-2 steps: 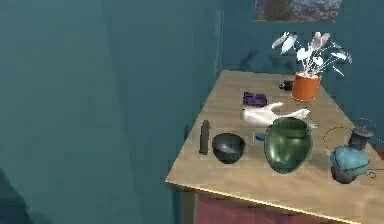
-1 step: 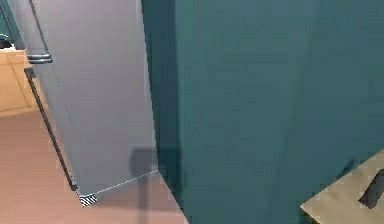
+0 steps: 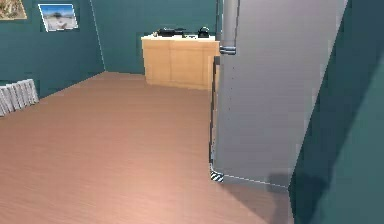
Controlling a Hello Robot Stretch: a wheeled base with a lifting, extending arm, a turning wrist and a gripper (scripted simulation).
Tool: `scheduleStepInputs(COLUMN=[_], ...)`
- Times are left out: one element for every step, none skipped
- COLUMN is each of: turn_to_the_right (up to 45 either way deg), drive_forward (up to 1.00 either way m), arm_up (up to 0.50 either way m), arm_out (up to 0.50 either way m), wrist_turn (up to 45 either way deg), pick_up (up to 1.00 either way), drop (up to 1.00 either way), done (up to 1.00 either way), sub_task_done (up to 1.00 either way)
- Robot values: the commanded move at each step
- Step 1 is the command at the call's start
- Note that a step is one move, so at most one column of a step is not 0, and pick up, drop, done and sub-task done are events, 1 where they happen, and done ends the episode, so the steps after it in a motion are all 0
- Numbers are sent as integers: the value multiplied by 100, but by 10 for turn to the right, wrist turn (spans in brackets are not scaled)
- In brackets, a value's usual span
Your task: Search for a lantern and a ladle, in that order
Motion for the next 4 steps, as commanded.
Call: scheduleStepInputs(turn_to_the_right=[-180, 0, -60, 0], drive_forward=[0, 100, 0, 50], arm_up=[0, 0, 0, 0], arm_out=[0, 0, 0, 0], wrist_turn=[0, 0, 0, 0], pick_up=[0, 0, 0, 0], drop=[0, 0, 0, 0], done=[0, 0, 0, 0], sub_task_done=[0, 0, 0, 0])
